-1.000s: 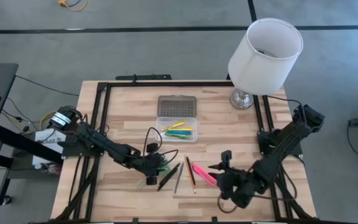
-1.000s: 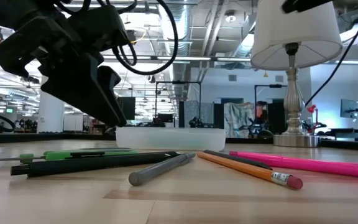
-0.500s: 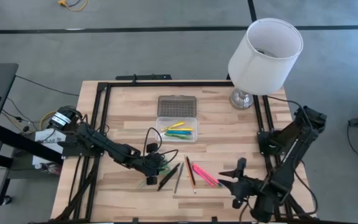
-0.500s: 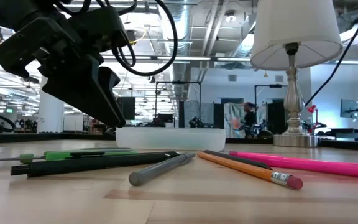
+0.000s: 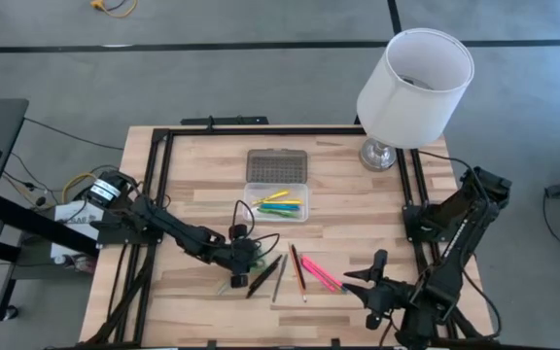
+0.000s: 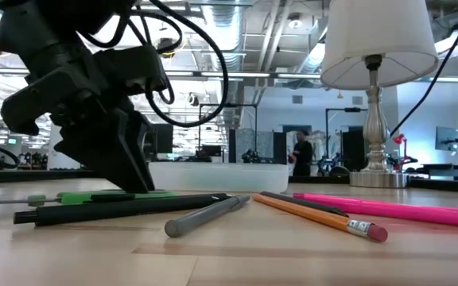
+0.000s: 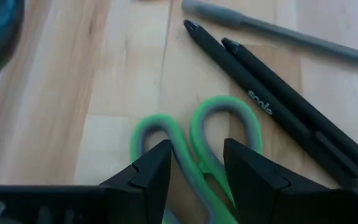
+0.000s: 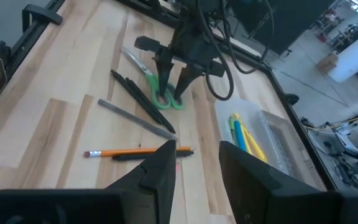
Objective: Pick & place school supplies into a supply box
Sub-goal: Put the green scissors into the black supply box, then put the pink pencil into the black supply box
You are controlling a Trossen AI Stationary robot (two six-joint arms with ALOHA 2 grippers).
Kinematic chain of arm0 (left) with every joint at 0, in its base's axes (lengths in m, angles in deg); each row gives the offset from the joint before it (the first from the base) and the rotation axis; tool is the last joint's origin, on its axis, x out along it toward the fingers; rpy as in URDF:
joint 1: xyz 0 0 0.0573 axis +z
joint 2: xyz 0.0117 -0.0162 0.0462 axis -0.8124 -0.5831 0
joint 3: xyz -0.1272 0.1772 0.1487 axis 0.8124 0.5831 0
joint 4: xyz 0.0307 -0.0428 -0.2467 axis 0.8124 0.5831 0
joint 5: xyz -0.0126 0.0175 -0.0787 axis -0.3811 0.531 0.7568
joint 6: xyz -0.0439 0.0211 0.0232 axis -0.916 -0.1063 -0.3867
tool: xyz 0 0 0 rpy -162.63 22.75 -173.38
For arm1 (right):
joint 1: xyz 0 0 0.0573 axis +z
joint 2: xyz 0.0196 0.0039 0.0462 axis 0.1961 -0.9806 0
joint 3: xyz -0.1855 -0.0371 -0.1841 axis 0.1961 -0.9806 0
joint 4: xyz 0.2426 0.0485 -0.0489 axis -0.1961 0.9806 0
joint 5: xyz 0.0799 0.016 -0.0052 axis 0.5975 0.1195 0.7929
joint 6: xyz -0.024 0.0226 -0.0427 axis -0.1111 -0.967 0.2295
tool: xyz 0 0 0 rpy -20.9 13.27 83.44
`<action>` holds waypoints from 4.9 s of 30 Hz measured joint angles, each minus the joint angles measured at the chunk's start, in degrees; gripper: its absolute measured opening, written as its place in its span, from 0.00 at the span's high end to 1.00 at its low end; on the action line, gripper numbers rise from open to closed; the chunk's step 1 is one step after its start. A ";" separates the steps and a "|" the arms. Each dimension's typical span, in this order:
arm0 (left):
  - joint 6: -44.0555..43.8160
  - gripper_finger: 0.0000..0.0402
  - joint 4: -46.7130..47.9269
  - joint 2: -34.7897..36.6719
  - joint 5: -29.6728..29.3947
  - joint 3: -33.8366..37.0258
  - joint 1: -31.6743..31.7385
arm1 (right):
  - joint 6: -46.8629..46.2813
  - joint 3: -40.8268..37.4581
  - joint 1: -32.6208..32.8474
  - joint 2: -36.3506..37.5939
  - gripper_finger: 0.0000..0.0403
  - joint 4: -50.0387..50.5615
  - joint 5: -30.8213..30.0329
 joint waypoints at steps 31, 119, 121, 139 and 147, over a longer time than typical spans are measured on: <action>7.10 0.65 26.71 0.09 11.83 -6.12 0.85 | -1.43 0.00 0.46 0.00 0.71 -0.26 0.65; 18.29 0.78 14.10 -5.01 2.08 -27.78 29.13 | -8.94 -8.26 3.01 -0.02 0.71 -2.15 1.37; 18.12 0.78 12.76 -6.04 2.07 -27.93 29.17 | -8.96 -8.26 3.04 -0.02 0.71 -2.15 1.34; 18.55 0.55 13.93 -8.22 3.69 -27.82 29.33 | -10.66 -8.29 1.20 -0.02 0.71 -2.26 0.97; 24.79 0.52 15.94 -6.90 5.55 -27.82 24.58 | -17.11 -10.86 -5.34 -0.02 0.71 -3.40 7.39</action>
